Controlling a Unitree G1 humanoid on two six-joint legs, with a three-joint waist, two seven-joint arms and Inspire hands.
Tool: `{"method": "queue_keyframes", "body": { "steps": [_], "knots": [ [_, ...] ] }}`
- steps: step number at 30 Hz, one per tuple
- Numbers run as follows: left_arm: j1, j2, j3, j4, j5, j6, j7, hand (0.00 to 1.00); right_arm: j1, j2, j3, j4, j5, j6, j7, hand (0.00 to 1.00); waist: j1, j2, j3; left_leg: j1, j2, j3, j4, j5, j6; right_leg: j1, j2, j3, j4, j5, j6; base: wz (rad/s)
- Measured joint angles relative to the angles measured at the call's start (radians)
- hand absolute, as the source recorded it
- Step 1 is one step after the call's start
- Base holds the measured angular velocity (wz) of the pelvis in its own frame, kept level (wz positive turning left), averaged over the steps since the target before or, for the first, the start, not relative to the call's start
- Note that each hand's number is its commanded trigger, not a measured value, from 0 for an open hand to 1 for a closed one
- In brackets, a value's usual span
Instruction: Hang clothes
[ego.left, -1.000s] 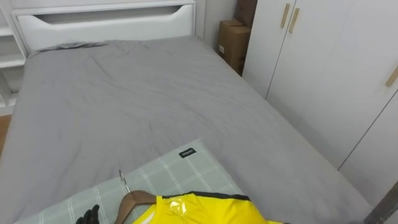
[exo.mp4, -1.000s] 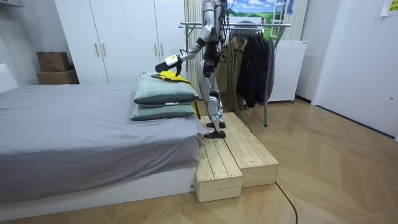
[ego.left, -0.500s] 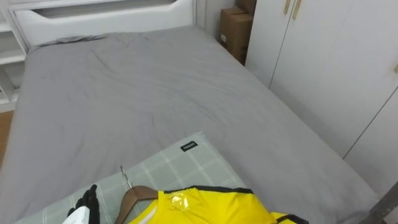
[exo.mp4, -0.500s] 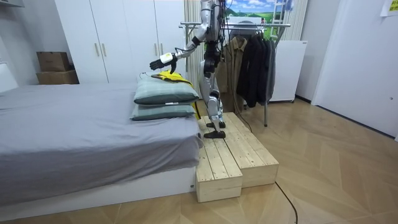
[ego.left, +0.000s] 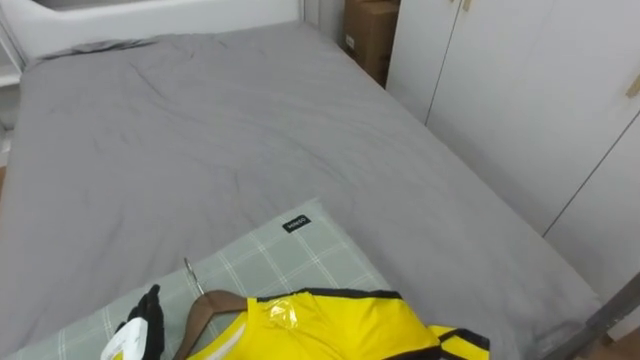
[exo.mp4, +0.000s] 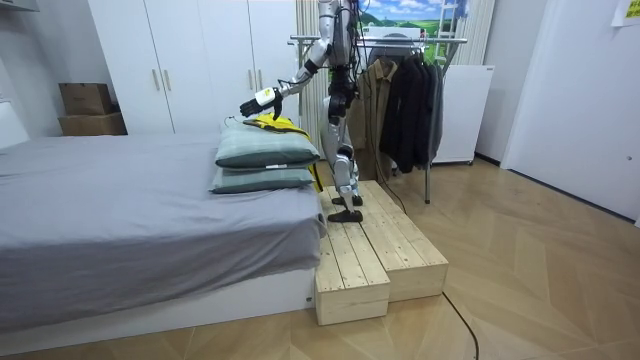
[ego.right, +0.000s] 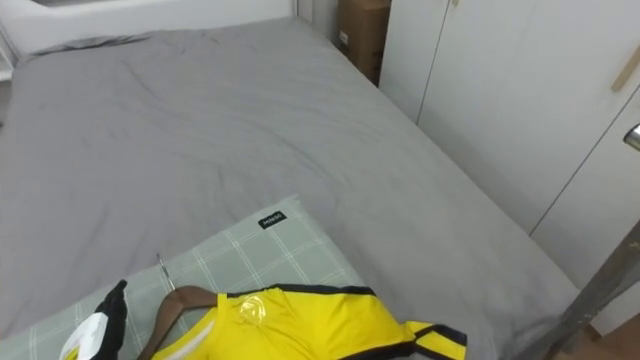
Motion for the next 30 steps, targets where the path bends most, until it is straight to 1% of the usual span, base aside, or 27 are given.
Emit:
{"method": "queue_keyframes", "body": {
  "steps": [3, 7, 9, 11, 13, 15, 18, 21, 28, 30],
  "knots": [
    [-0.008, 0.000, 0.001, 0.023, -0.025, -0.002, -0.004, 0.00, -0.001, 0.000, 0.001, 0.002, 0.000, 0.000, 0.001, 0.00, 0.001, -0.002, 0.0016, -0.002, 0.001, 0.006, 0.000, 0.000, 0.000, -0.004, 0.001, 0.007, 0.000, 0.000, 0.000, -0.07],
    [-0.015, 0.000, 0.003, 0.046, -0.034, -0.002, -0.034, 0.00, -0.009, 0.002, 0.008, 0.004, 0.000, 0.002, 0.001, 0.00, 0.000, -0.008, 0.0051, -0.003, 0.002, 0.014, -0.001, 0.000, 0.000, -0.008, 0.002, 0.014, 0.000, 0.002, 0.000, -0.07],
    [-0.026, 0.000, 0.003, 0.069, -0.035, -0.002, -0.058, 0.00, -0.014, 0.004, 0.009, 0.004, -0.001, 0.003, 0.006, 0.00, 0.000, -0.014, 0.0086, -0.005, 0.002, 0.014, 0.000, 0.000, 0.000, -0.011, 0.002, 0.014, 0.000, 0.003, 0.000, 0.00],
    [-0.041, -0.001, 0.003, 0.098, -0.035, -0.002, -0.073, 0.00, -0.017, 0.006, 0.013, 0.009, -0.001, 0.004, 0.010, 0.00, 0.000, -0.018, 0.0096, -0.009, 0.002, 0.014, 0.000, 0.000, 0.000, -0.014, 0.002, 0.015, 0.001, 0.004, 0.000, 0.00],
    [-0.051, -0.006, 0.003, 0.125, -0.035, -0.002, -0.090, 0.00, -0.020, 0.007, 0.018, 0.010, -0.003, 0.004, 0.011, 0.00, 0.000, -0.020, 0.0085, -0.010, 0.001, 0.014, 0.000, 0.000, 0.000, -0.016, 0.002, 0.016, 0.000, 0.005, 0.001, 0.00],
    [-0.051, -0.015, 0.003, 0.130, -0.037, -0.002, -0.112, 0.00, -0.020, 0.010, 0.019, 0.010, -0.004, 0.004, 0.011, 0.00, 0.001, -0.025, 0.0069, -0.013, 0.001, 0.015, 0.000, 0.000, 0.000, -0.021, 0.002, 0.020, 0.001, 0.006, 0.001, -0.02],
    [-0.051, -0.018, 0.003, 0.130, -0.058, -0.002, -0.130, 0.00, -0.023, 0.015, 0.025, 0.010, -0.004, 0.002, 0.009, 0.00, 0.001, -0.030, 0.0059, -0.019, 0.003, 0.022, 0.000, 0.000, 0.000, -0.028, 0.003, 0.023, 0.001, 0.008, 0.001, -0.06],
    [-0.057, -0.018, 0.007, 0.148, -0.065, -0.005, -0.131, 0.00, -0.032, 0.018, 0.029, 0.012, -0.007, 0.001, 0.007, 0.00, 0.002, -0.033, 0.0049, -0.019, 0.004, 0.024, 0.000, 0.000, 0.000, -0.028, 0.003, 0.024, 0.001, 0.008, 0.001, -0.01],
    [-0.057, -0.021, 0.009, 0.153, -0.075, -0.007, -0.131, 0.00, -0.035, 0.021, 0.039, 0.013, -0.007, 0.001, 0.007, 0.00, 0.002, -0.042, 0.0040, -0.022, 0.005, 0.025, 0.000, 0.000, 0.000, -0.031, 0.004, 0.022, 0.001, 0.008, 0.001, 0.00],
    [-0.058, -0.021, 0.010, 0.162, -0.075, -0.015, -0.128, 0.00, -0.036, 0.024, 0.040, 0.013, -0.007, 0.001, 0.001, 0.00, 0.005, -0.043, 0.0035, -0.022, 0.005, 0.024, 0.000, 0.000, 0.000, -0.032, 0.004, 0.023, 0.001, 0.009, 0.001, 0.00]
  ]
}}
